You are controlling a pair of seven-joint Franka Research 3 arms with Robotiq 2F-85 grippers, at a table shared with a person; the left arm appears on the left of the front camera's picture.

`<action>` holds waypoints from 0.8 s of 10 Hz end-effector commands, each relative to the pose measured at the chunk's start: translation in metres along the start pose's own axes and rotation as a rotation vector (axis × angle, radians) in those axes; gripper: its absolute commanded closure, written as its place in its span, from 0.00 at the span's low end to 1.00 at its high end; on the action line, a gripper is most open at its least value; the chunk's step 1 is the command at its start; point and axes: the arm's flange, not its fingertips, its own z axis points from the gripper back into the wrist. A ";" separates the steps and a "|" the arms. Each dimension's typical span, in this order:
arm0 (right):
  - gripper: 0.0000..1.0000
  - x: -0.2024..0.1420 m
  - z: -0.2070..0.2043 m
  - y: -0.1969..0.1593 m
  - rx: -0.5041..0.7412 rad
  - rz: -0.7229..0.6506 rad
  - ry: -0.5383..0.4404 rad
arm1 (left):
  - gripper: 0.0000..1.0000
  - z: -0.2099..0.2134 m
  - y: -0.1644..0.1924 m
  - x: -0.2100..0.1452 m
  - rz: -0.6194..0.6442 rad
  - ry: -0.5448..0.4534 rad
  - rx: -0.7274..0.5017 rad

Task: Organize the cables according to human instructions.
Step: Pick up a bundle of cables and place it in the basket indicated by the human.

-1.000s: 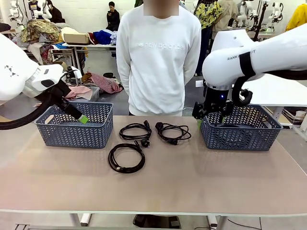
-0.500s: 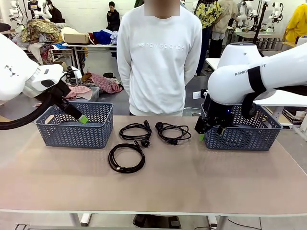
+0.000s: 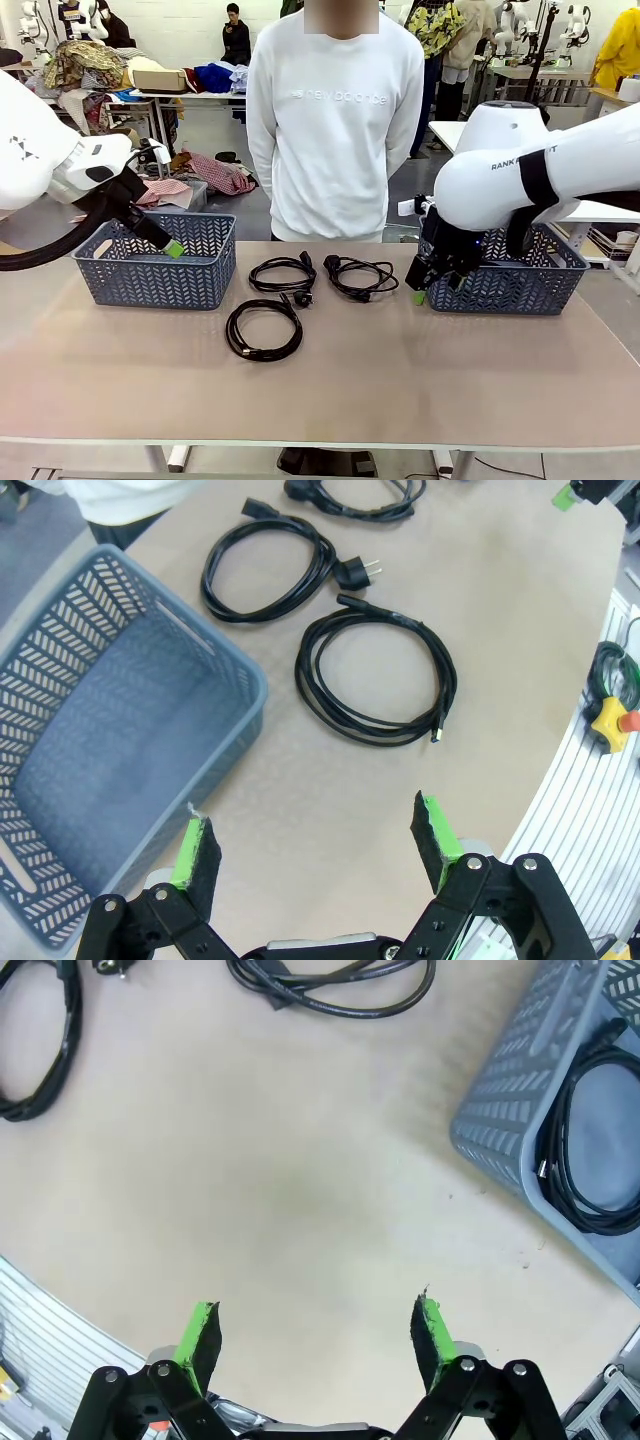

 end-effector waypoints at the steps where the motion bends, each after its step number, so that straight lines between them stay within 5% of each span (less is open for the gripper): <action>1: 0.00 0.001 0.001 0.000 0.000 -0.001 -0.002 | 0.00 -0.001 0.002 -0.002 -0.010 -0.013 -0.018; 8: 0.00 0.001 0.001 0.000 0.000 -0.001 -0.002 | 0.00 -0.001 0.002 -0.002 -0.010 -0.013 -0.018</action>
